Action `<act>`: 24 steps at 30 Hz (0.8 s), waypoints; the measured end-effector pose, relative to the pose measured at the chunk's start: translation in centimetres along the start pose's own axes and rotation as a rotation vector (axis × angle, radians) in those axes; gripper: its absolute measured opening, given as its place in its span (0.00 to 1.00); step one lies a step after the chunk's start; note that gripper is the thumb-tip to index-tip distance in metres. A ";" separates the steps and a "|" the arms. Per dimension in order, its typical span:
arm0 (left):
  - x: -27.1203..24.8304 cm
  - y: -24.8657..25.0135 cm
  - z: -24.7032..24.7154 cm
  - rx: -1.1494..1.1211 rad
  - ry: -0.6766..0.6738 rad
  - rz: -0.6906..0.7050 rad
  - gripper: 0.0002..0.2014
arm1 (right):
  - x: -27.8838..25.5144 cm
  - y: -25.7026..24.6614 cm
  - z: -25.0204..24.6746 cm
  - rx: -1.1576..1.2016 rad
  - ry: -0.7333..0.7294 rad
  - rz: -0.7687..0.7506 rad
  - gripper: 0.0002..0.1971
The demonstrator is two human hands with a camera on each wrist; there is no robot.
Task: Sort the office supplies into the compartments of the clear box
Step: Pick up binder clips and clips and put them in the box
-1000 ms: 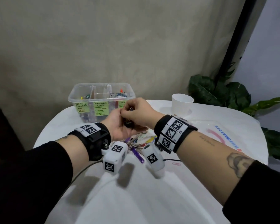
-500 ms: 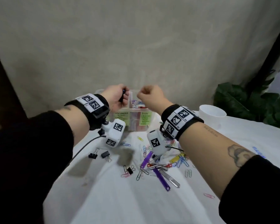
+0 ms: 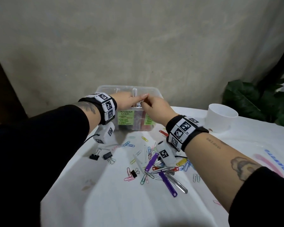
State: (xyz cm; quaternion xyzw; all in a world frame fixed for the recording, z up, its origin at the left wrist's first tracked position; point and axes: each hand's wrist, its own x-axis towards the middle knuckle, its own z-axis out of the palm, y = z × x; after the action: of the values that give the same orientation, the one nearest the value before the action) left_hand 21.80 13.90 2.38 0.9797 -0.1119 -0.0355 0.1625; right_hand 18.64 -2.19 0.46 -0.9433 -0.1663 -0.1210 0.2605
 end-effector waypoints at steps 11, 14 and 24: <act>-4.8 -0.8 -0.4 0.023 0.520 0.348 0.09 | -1.2 0.2 -0.5 0.279 0.148 0.024 0.05; -7.8 -1.1 -0.4 0.036 0.425 0.431 0.06 | -3.1 -1.2 -0.3 0.256 0.233 -0.060 0.05; -13.7 -4.0 2.6 0.352 -0.327 -0.100 0.29 | -10.4 -4.9 1.3 -0.077 -0.806 0.053 0.16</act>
State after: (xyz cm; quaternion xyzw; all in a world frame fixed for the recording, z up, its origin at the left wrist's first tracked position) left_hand 9.04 19.92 -0.96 0.9785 -0.0927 -0.1813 -0.0328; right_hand 7.42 -0.14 -1.66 -0.9282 -0.2262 0.2590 0.1420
